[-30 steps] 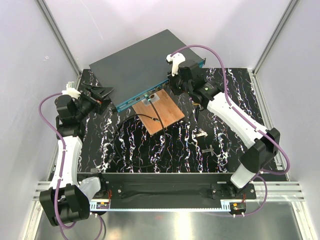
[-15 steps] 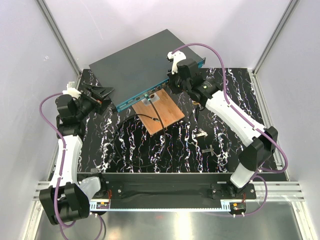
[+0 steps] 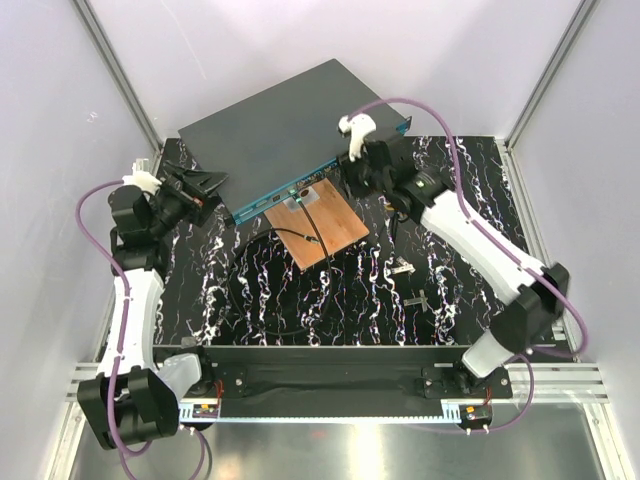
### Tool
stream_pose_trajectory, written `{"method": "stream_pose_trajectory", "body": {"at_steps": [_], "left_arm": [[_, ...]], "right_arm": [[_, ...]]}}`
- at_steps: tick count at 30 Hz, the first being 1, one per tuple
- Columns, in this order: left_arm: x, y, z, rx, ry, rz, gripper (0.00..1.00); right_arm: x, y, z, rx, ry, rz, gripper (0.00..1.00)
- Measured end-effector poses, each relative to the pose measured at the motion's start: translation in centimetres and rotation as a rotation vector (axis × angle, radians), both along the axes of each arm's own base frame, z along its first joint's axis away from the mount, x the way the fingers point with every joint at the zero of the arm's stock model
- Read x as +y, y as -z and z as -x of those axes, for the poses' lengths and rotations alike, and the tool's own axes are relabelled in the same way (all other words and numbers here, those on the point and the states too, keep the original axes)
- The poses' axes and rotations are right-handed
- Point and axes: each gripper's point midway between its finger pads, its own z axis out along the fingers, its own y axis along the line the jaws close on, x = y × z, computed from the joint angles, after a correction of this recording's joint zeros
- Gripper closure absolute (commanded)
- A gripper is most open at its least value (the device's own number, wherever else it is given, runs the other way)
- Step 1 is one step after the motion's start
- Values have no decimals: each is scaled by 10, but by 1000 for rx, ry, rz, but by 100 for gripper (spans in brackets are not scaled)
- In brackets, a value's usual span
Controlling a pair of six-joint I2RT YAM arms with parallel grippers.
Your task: Insert the plug into the switch port
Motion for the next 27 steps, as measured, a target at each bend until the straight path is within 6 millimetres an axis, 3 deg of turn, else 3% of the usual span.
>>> {"method": "stream_pose_trajectory", "body": {"at_steps": [1, 2, 5, 7, 10, 12, 14, 19, 23, 27], "left_arm": [[0, -3, 0, -9, 0, -4, 1], [1, -7, 1, -22, 0, -10, 1], [4, -16, 4, -50, -9, -25, 1], [7, -18, 6, -56, -18, -30, 1], [12, -26, 7, -78, -31, -49, 1], [15, -34, 10, -104, -34, -66, 1], [17, -45, 15, -134, -32, -85, 1], [9, -75, 29, -260, 49, -175, 1], [-5, -95, 42, -365, 131, -298, 1], [-24, -119, 64, -508, 222, -443, 1]], "right_arm": [[-4, 3, 8, -2, -26, 14, 49], [-7, 5, 16, -2, -56, 28, 37], [-26, 13, 56, 17, -162, 77, 21], [-38, 12, 80, 17, -229, 105, 17], [-59, 15, 114, 15, -318, 151, 17], [-73, 28, 131, 27, -364, 194, 19], [-89, 52, 143, 53, -401, 257, 21], [-129, 134, 173, 231, -504, 443, 26], [-148, 169, 172, 311, -553, 537, 28], [-151, 198, 160, 353, -641, 631, 31]]}}
